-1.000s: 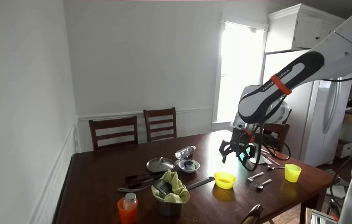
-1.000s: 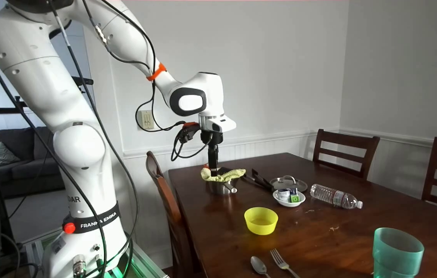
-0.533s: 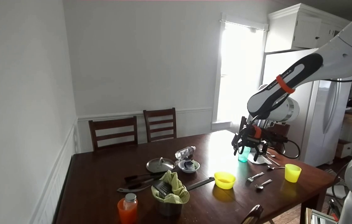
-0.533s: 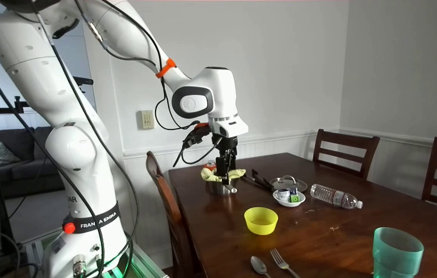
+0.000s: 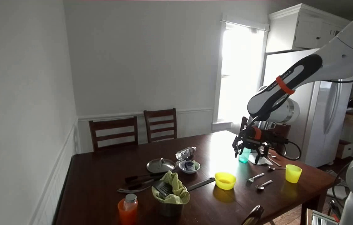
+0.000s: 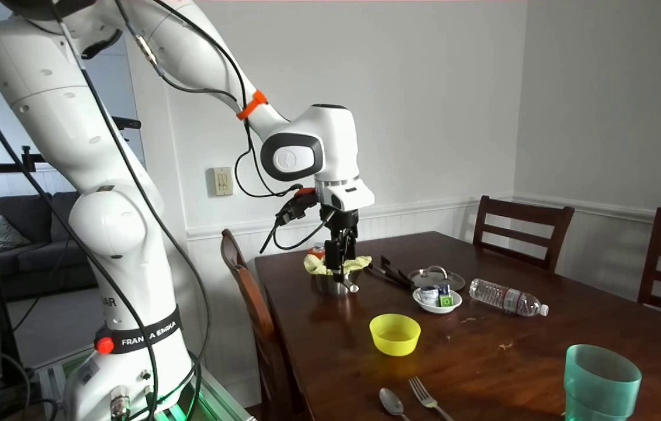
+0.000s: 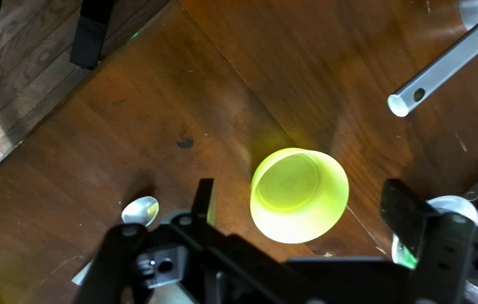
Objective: Put the silver spoon and fork on top of the yellow bowl
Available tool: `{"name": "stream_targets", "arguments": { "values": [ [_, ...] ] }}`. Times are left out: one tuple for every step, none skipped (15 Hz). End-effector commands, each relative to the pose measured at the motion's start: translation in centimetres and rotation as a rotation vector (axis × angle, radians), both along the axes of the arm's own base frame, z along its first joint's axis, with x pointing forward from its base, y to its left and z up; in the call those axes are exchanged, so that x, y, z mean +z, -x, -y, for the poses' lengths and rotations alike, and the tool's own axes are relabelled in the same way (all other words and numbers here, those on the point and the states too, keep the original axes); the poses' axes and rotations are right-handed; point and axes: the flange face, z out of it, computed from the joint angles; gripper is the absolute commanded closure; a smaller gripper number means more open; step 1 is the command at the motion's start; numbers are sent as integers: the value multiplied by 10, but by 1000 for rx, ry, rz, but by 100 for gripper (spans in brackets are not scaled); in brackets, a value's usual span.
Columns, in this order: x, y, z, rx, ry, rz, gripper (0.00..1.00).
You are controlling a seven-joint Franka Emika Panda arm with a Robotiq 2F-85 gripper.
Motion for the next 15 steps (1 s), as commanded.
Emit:
{"name": "stream_targets", "arguments": {
  "values": [
    [-36, 26, 43, -172, -56, -76, 0],
    [-47, 36, 57, -223, -67, -88, 0],
    [-54, 45, 69, -273, -75, -100, 0],
    [-61, 55, 81, -324, -81, -111, 0],
    [-67, 65, 91, -375, -86, -117, 0],
    [-71, 74, 103, -427, -94, -123, 0],
    [-75, 82, 112, -478, -95, -127, 0],
    [-78, 89, 121, -529, -94, -127, 0],
    [-83, 97, 131, -559, -104, -134, 0],
    [-88, 102, 139, -574, -101, -143, 0],
    [-92, 104, 144, -573, -114, -155, 0],
    [-95, 104, 147, -581, -129, -156, 0],
    [-87, 106, 134, -554, -112, -147, 0],
    [-91, 107, 139, -567, -116, -151, 0],
    [-94, 106, 141, -572, -117, -156, 0]
  ]
}}
